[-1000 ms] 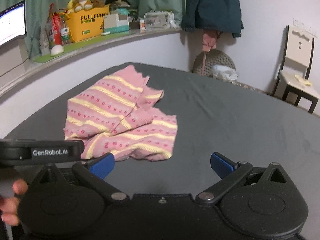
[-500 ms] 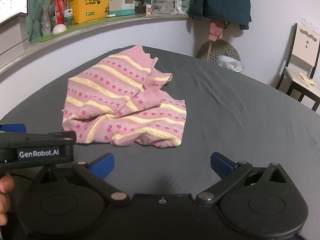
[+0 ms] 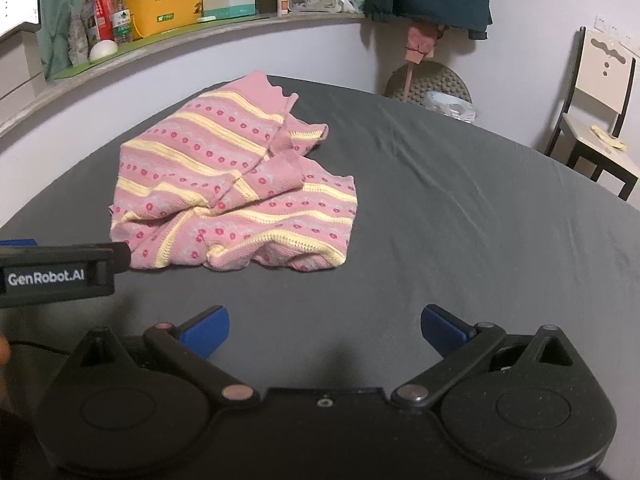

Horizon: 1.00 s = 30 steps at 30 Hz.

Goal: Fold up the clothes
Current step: 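Move both grippers toward the crumpled pink striped cardigan on the bed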

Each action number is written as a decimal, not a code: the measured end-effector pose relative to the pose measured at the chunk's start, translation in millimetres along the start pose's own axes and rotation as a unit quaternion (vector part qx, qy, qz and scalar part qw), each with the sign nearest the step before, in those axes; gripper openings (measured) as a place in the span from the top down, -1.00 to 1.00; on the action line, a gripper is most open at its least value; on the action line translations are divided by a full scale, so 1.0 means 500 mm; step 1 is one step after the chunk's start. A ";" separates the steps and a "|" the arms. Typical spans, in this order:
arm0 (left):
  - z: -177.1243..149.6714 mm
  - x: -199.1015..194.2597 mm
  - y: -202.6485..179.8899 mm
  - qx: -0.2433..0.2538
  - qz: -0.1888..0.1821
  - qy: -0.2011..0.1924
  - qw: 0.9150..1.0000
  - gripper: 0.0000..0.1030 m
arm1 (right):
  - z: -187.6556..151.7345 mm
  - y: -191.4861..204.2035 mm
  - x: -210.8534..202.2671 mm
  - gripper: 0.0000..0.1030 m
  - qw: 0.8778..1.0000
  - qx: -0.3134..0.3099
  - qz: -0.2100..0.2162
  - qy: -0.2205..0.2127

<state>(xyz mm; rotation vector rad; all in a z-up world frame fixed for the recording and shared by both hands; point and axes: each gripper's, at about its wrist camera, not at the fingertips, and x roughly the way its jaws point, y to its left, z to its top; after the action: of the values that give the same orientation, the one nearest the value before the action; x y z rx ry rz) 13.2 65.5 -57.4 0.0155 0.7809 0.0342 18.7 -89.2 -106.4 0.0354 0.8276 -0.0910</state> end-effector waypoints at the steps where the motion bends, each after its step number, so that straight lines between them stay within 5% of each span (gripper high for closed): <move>1: -0.001 0.006 -0.002 -0.001 0.001 0.000 1.000 -1.00 | 0.000 -0.001 0.000 -1.00 1.000 0.001 0.001 0.001; 30: -0.004 0.081 0.000 -0.004 0.016 0.007 1.000 -1.00 | 0.005 0.014 0.035 -1.00 1.000 -0.016 -0.003 0.004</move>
<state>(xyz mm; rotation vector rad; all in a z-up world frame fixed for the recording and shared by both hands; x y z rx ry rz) 40.7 67.1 -87.5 0.0193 0.7952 0.0677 33.0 -83.4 -117.5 0.0038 0.8378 -0.0826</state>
